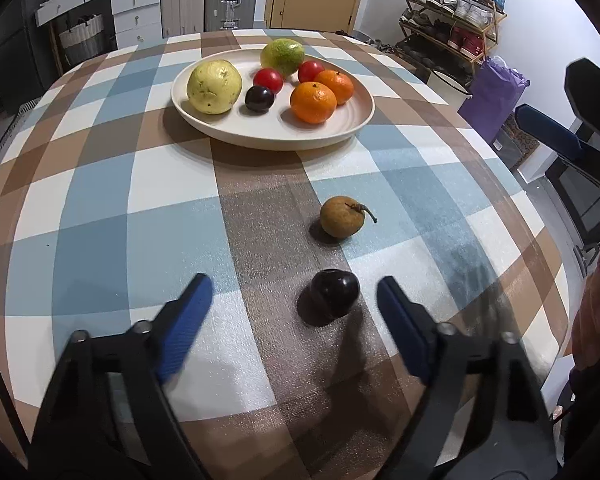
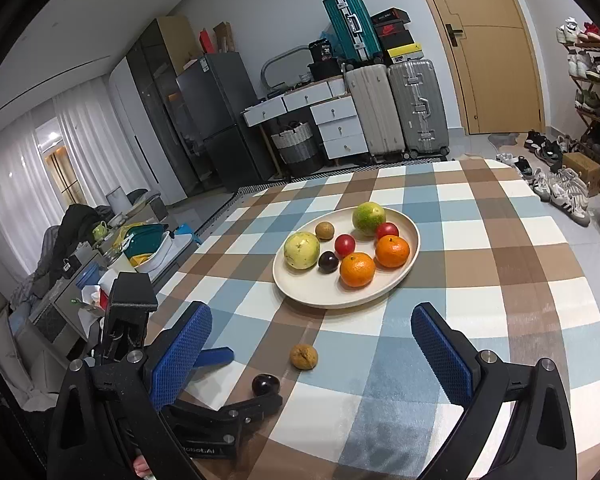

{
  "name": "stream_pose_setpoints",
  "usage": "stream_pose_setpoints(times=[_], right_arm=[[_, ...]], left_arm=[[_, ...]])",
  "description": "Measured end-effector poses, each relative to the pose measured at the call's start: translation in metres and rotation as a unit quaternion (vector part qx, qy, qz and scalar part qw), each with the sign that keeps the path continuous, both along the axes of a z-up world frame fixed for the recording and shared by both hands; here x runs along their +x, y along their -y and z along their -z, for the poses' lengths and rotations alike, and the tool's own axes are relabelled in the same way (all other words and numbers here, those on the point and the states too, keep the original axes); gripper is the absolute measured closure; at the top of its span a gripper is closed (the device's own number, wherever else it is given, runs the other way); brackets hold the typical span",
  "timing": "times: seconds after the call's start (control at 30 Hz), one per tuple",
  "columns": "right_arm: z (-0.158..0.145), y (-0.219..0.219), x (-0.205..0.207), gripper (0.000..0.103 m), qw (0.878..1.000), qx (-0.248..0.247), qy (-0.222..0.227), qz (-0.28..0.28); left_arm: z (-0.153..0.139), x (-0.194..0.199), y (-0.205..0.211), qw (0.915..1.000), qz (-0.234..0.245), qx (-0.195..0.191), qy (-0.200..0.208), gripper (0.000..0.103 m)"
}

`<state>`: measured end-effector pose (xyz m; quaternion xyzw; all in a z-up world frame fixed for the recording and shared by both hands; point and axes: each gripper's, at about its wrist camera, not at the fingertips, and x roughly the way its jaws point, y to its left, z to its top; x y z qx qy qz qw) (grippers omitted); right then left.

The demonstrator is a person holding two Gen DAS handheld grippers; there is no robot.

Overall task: Organize fruits
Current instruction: 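Grasp the dark plum with the left tool, then grasp the small brown pear with the right tool while the left tool holds the plum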

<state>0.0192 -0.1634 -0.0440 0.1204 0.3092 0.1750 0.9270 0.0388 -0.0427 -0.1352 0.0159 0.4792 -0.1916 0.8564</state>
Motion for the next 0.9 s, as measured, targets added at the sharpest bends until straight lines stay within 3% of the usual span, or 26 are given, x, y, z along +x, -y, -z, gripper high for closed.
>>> stream_pose_setpoints(times=[0.2,0.27,0.9], right_arm=[[0.0,0.0,0.0,0.001,1.0,0.001,0.0,0.0],[0.0,0.0,0.0,0.001,1.0,0.001,0.0,0.0],[0.014,-0.002,0.0,0.001,1.0,0.001,-0.019,-0.004]], left_arm=[[-0.001,0.001,-0.004,0.9996,0.012,-0.025,-0.004,0.063],[-0.002,0.001,-0.006,0.999,0.018,-0.04,-0.009,0.08],[-0.016,-0.004,-0.033,0.9971,0.001,-0.076,-0.001,0.081]])
